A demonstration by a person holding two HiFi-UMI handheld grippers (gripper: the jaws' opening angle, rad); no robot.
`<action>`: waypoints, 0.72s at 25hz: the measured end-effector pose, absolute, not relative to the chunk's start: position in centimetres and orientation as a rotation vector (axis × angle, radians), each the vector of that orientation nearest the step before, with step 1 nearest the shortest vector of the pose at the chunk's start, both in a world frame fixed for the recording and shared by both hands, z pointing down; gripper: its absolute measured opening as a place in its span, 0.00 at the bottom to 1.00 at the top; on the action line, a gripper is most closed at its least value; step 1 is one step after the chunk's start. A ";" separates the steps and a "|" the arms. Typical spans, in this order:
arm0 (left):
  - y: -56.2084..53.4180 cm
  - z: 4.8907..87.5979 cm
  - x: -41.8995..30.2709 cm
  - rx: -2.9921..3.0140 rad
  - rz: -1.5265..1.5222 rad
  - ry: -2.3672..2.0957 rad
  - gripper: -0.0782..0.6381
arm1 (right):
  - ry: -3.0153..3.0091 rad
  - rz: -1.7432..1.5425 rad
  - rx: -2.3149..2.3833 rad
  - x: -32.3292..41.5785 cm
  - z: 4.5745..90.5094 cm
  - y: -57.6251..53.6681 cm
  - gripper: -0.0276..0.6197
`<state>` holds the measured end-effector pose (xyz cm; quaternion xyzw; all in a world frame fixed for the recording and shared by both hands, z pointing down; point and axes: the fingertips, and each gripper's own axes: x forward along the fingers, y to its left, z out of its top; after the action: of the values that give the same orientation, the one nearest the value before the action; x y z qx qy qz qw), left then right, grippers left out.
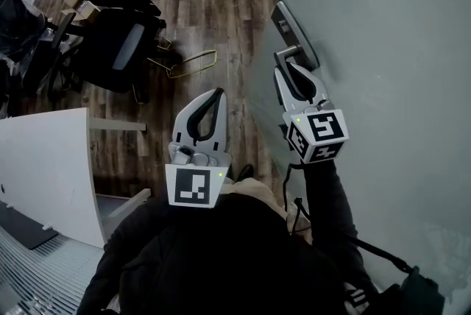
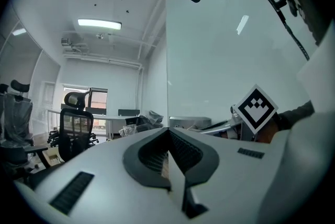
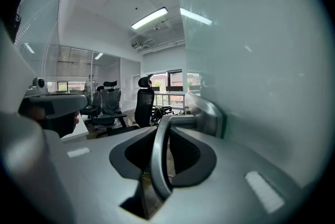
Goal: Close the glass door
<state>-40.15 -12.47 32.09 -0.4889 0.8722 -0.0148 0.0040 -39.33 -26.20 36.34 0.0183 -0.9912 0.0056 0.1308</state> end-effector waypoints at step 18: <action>-3.1 32.3 -32.7 -1.186 -0.077 2.945 0.10 | -2.865 0.012 -0.215 -38.7 36.1 -16.6 0.15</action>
<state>-32.73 -3.11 32.26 -0.3734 0.9272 -0.0242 -0.0170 -38.69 -16.63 36.10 -0.0741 -0.9882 0.0042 0.1338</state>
